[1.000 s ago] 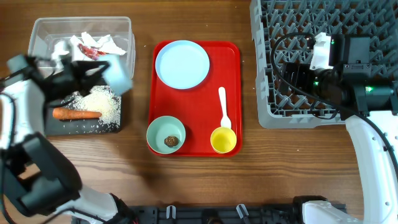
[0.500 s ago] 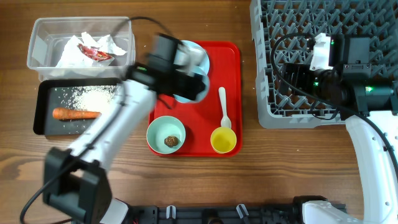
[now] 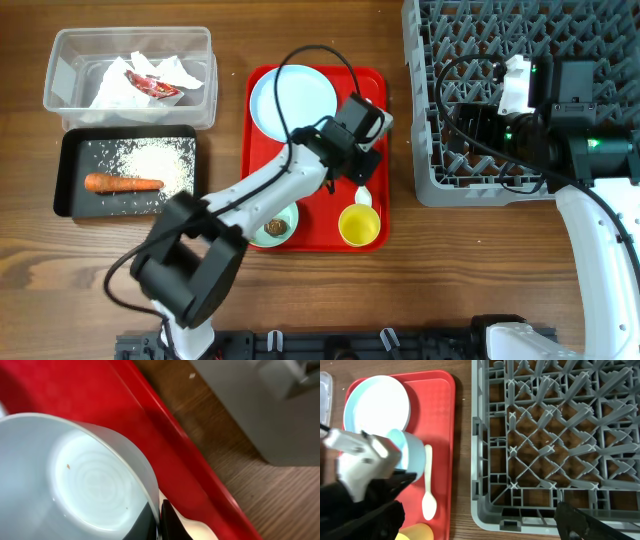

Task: Sort waste into correct bins and load items into the dishwasher rack
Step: 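Carry the empty bowl back and set it on the red tray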

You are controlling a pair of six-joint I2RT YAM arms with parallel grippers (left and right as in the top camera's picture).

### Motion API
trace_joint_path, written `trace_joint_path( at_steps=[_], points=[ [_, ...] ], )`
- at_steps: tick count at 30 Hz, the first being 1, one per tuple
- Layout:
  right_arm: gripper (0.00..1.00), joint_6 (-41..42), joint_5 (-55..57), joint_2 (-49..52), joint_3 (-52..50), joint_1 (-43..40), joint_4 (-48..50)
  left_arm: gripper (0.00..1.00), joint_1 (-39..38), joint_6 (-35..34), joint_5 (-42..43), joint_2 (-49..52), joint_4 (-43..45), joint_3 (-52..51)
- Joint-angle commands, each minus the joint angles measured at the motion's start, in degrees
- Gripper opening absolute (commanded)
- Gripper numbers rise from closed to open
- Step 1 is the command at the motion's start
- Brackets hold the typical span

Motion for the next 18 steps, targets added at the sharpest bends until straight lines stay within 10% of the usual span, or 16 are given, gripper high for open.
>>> trace_joint_path(
  at_steps=[1, 8, 18],
  points=[
    [1.0, 0.8, 1.2, 0.5, 1.2, -0.2, -0.2, 0.1, -0.4, 1.3, -1.6, 1.5, 0.7, 0.0],
    [1.0, 0.8, 1.2, 0.5, 1.2, -0.2, -0.2, 0.58, -0.2, 1.2, -1.7, 1.3, 0.7, 0.1],
    [1.0, 0.8, 1.3, 0.5, 1.2, -0.2, -0.2, 0.64, 3.6, -6.9, -7.7, -14.4, -14.4, 5.0]
  ],
)
